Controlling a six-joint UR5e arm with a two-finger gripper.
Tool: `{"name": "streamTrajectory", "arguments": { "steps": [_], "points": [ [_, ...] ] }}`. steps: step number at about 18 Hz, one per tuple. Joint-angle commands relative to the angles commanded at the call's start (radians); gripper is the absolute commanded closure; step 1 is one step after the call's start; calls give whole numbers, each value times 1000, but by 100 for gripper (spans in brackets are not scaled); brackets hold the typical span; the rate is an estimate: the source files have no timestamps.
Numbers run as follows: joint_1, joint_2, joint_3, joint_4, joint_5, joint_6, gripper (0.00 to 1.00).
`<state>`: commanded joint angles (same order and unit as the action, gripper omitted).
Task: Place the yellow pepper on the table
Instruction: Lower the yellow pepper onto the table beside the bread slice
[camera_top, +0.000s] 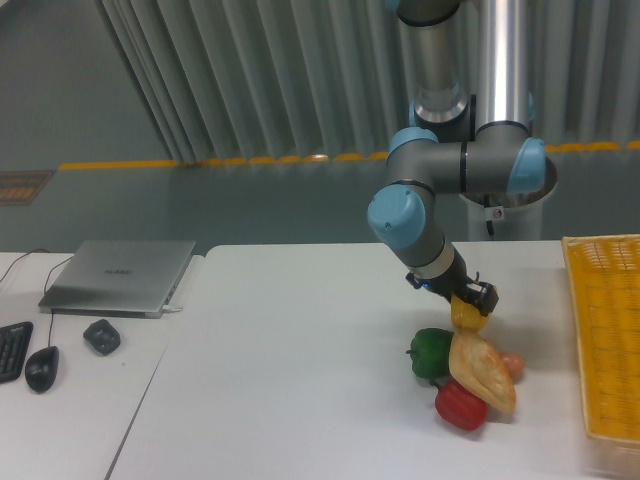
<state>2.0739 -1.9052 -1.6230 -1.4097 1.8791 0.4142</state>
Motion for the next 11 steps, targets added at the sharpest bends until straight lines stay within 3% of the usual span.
{"name": "streamTrajectory", "arguments": {
  "steps": [4, 5, 6, 9, 11],
  "points": [
    [-5, -2, 0, 2, 6, 2, 39],
    [-5, -3, 0, 2, 6, 2, 36],
    [-5, -2, -1, 3, 8, 2, 23],
    [-6, -9, -3, 3, 21, -3, 2],
    [-6, -11, 0, 3, 38, -8, 1]
  ]
}}
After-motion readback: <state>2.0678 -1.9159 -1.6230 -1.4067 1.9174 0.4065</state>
